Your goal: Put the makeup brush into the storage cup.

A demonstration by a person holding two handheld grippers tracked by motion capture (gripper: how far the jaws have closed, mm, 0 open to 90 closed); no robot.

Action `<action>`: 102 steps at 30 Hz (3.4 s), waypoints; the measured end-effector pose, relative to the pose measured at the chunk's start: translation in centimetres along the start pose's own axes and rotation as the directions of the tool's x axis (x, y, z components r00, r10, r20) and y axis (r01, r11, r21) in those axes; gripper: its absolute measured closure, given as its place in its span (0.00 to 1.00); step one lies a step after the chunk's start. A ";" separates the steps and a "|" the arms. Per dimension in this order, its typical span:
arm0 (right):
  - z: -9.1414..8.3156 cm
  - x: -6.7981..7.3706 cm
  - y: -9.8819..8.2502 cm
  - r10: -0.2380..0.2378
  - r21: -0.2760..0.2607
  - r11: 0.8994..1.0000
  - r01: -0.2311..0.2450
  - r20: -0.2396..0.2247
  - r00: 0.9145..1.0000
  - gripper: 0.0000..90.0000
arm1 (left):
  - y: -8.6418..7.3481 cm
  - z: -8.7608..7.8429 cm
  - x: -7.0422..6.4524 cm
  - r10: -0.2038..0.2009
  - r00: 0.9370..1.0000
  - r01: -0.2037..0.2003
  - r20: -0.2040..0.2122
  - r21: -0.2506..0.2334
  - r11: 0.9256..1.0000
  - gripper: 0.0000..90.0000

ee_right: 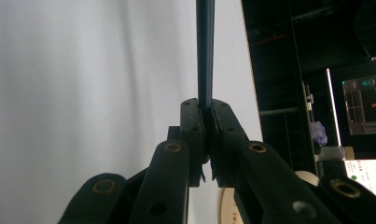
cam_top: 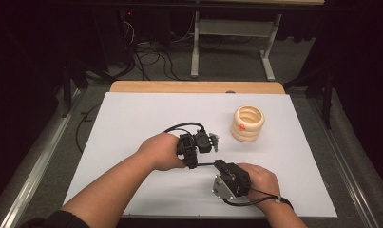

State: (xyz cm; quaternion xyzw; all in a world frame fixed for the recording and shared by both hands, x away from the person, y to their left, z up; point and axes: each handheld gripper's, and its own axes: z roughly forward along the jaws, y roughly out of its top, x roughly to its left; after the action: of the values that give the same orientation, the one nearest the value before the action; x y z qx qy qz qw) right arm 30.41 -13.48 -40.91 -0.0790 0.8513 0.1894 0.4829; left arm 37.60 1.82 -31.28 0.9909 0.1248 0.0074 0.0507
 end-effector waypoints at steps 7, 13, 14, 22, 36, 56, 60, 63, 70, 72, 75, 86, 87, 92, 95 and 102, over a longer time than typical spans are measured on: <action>0.0 0.0 -0.1 0.009 -0.003 1.000 -0.009 -0.003 1.000 0.97 | -0.1 0.0 0.0 0.004 1.000 -0.004 -0.008 0.002 1.000 0.86; 0.0 -0.1 -0.1 0.009 0.006 1.000 -0.009 0.003 1.000 0.97 | -0.2 -0.1 0.1 -0.006 1.000 0.006 -0.018 0.006 1.000 0.80; 0.0 -0.1 -0.1 0.009 0.006 1.000 -0.009 0.004 1.000 0.97 | -0.2 -0.1 0.2 -0.006 1.000 0.006 -0.022 0.003 1.000 0.80; 0.0 -0.1 -0.2 0.014 0.005 1.000 -0.014 -0.005 1.000 0.97 | -0.3 -0.2 0.3 -0.017 0.999 0.017 -0.044 -0.004 1.000 0.65; 0.2 0.0 -0.7 0.037 0.011 0.999 -0.037 -0.020 0.999 0.97 | -1.4 0.4 0.6 -0.068 0.995 0.068 -0.074 -0.013 0.998 0.13; 0.5 0.3 -1.9 0.040 0.070 0.997 -0.037 -0.041 0.998 0.97 | -6.3 3.9 1.8 -0.185 0.980 0.182 -0.069 -0.048 0.982 0.05; 0.6 0.4 -2.0 0.032 0.073 0.997 -0.029 -0.048 0.998 0.97 | -7.4 4.9 1.9 -0.223 0.972 0.216 -0.072 -0.094 0.972 0.05; 0.7 0.4 -2.1 0.028 0.078 0.997 -0.024 -0.049 0.998 0.97 | -8.3 5.7 2.0 -0.249 0.965 0.237 -0.081 -0.128 0.963 0.04; 0.7 0.6 -2.0 0.048 0.077 0.996 -0.044 -0.050 0.998 0.97 | -10.0 6.7 1.9 -0.314 0.943 0.279 -0.106 -0.259 0.925 0.03; 0.7 0.7 -2.0 0.055 0.079 0.996 -0.051 -0.047 0.997 0.97 | -10.6 6.9 2.0 -0.357 0.930 0.314 -0.084 -0.321 0.893 0.03; 0.6 0.6 -2.0 0.062 0.079 0.995 -0.059 -0.046 0.997 0.97 | -11.5 7.3 1.9 -0.392 0.918 0.333 -0.065 -0.409 0.849 0.03; 0.6 0.5 -2.2 0.089 0.079 0.993 -0.086 -0.043 0.995 0.97 | -13.9 9.0 1.2 -0.490 0.871 0.392 -0.021 -0.570 0.722 0.04; 0.6 0.5 -2.2 0.092 0.079 0.993 -0.089 -0.044 0.995 0.97 | -14.1 9.1 1.1 -0.506 0.862 0.402 -0.010 -0.595 0.696 0.04; 0.8 0.5 -2.3 0.116 0.082 0.990 -0.112 -0.050 0.992 0.97 | -15.1 9.7 1.3 -0.546 0.838 0.406 -0.017 -0.649 0.644 0.05; 0.8 0.6 -2.2 0.144 0.090 0.986 -0.138 -0.053 0.988 0.97 | -15.6 10.0 1.3 -0.562 0.827 0.411 -0.005 -0.677 0.610 0.06; 1.4 0.8 -2.1 0.188 0.099 0.978 -0.181 -0.063 0.980 0.97 | -16.4 10.2 1.7 -0.575 0.818 0.422 0.036 -0.716 0.555 0.06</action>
State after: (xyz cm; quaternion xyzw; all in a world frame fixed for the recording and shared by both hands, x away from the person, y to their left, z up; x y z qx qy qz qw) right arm 31.78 -14.83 -42.73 0.0162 0.8797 0.1908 0.4353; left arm 35.46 17.00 -43.13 0.8127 0.3935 0.1394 0.4064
